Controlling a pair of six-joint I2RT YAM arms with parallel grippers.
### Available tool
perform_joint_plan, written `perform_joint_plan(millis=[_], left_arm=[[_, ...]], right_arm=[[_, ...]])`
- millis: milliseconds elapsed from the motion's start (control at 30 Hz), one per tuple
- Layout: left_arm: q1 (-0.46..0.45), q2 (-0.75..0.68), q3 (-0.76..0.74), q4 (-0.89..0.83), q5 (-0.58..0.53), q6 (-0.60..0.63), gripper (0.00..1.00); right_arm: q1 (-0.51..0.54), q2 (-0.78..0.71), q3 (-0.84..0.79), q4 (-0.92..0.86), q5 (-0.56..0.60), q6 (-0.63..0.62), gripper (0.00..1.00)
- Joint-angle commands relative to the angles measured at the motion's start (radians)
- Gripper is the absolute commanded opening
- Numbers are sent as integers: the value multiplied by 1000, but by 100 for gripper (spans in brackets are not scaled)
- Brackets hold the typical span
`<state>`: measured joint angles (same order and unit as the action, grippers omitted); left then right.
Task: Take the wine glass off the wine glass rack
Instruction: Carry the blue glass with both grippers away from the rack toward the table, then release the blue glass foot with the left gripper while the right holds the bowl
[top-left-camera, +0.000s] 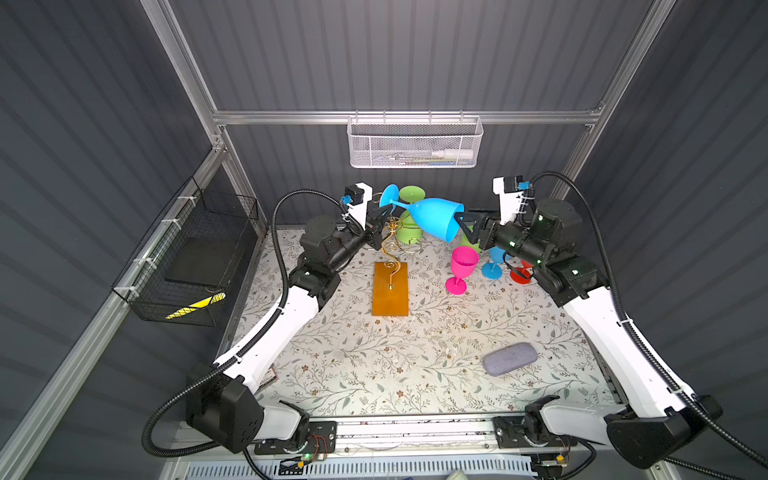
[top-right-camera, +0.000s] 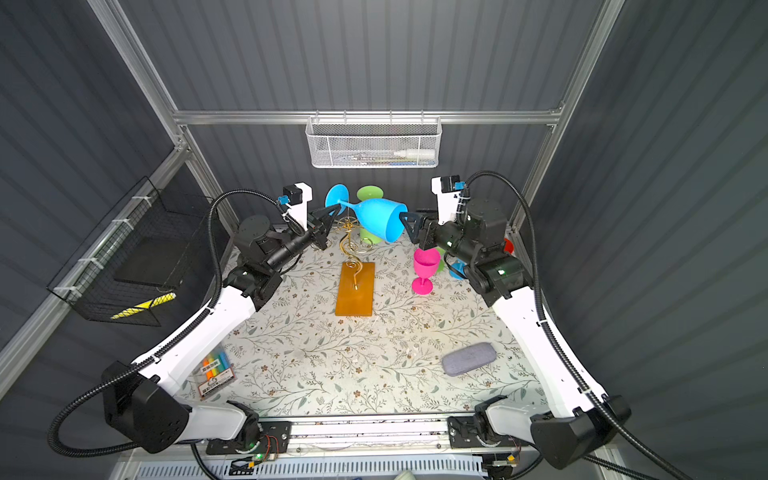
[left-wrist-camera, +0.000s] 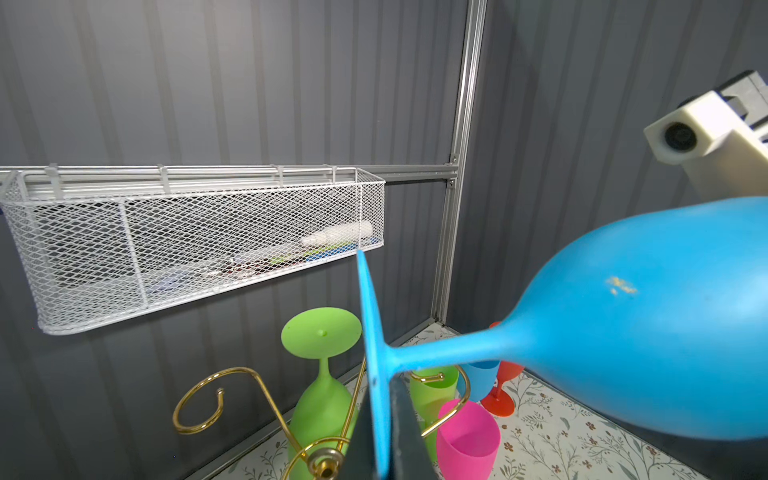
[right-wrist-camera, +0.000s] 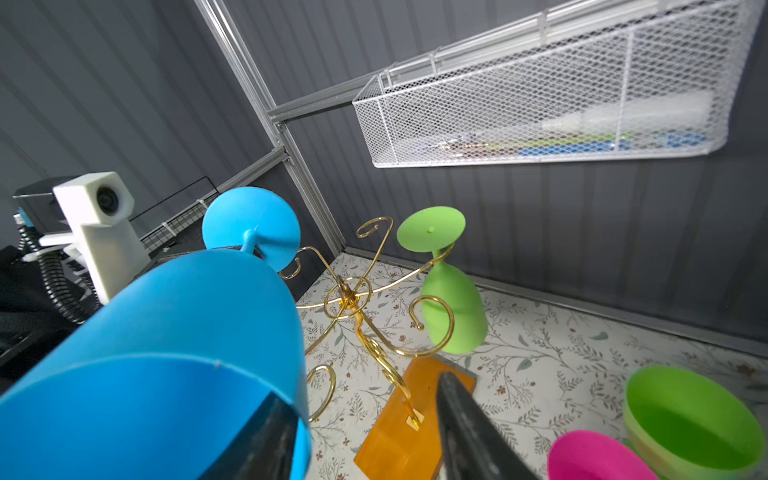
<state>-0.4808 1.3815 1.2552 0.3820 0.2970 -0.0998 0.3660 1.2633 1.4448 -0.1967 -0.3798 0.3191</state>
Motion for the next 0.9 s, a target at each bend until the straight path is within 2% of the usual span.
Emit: perform_joint_plan(millis=[0, 67, 367, 467, 533, 600, 667, 767, 867], left_arm=[[-1, 9, 11, 42, 75, -38, 0], [-1, 16, 15, 42, 87, -43, 0], [0, 31, 22, 38, 83, -48, 0], [-1, 28, 19, 36, 56, -49, 1], [-1, 23, 16, 32, 41, -45, 15], [-1, 17, 15, 24, 3, -41, 40], [0, 4, 1, 16, -49, -37, 62], [7, -28, -31, 13, -182, -30, 78], [60, -54, -66, 26, -247, -83, 85]], right_arm=[[-4, 20, 28, 54, -41, 14, 40], [-4, 27, 26, 62, -54, 18, 29], [-4, 4, 10, 65, -70, 24, 1], [-4, -16, 1, 63, -53, 25, 0], [-6, -32, -4, 60, -36, 22, 0], [-10, -49, -6, 48, -14, 16, 0], [-22, -74, -4, 24, 12, 7, 0], [-42, -123, -3, -30, 51, -18, 0], [-51, -192, 5, -121, 122, -62, 0]])
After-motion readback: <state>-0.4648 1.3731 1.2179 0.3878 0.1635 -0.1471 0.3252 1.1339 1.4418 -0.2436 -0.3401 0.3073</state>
